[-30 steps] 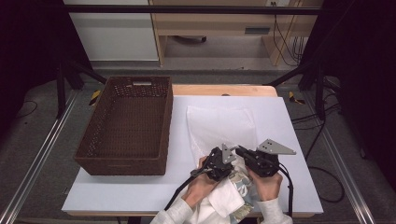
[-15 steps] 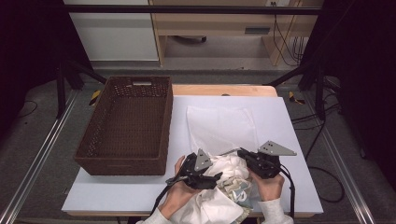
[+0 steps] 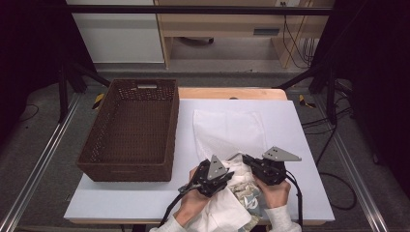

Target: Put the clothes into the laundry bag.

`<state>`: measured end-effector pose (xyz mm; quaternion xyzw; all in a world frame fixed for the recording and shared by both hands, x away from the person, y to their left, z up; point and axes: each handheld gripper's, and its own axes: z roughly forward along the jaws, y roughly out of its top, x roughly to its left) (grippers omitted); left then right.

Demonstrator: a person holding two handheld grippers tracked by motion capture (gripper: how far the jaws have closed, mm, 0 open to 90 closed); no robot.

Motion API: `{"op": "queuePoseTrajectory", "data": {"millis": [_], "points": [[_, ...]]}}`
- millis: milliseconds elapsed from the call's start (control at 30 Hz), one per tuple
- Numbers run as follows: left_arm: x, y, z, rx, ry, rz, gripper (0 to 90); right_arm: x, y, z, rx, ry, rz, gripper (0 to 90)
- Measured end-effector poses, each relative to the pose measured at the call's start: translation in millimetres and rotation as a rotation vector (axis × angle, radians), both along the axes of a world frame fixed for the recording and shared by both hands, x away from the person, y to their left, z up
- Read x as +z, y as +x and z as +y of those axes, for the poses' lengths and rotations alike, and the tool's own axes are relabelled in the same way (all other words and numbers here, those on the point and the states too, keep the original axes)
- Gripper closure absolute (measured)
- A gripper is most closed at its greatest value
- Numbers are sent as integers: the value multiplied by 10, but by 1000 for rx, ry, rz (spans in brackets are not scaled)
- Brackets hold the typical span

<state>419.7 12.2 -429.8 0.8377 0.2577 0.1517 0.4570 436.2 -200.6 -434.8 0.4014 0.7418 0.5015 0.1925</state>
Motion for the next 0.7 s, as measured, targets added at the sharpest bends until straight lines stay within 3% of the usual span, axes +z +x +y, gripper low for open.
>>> {"op": "queuePoseTrajectory", "data": {"millis": [100,133,167,200,267,400,467,500,600,700], "points": [[18,54,-98,1,19,-1,808,4,-2,-5,3,13,-4,888],[-6,131,-192,14,57,0,808,10,-5,-9,1,15,-6,888],[-6,131,-192,14,57,0,809,10,-5,-9,1,15,-6,888],[-59,222,-272,26,99,16,809,25,-15,-24,-5,23,-18,888],[-120,309,-337,28,138,39,808,47,-25,-38,-5,27,-27,888],[-155,357,-385,25,163,34,802,54,-33,-20,-5,13,-32,888],[-143,338,-354,27,151,33,786,39,-26,-24,-7,11,-28,888],[-131,324,-331,27,141,35,750,37,-23,-34,-16,13,-22,888],[-47,232,-144,27,80,24,408,33,-23,-82,-23,19,-19,889],[-21,164,58,54,62,5,280,35,-27,-92,-22,21,-19,888]]}}
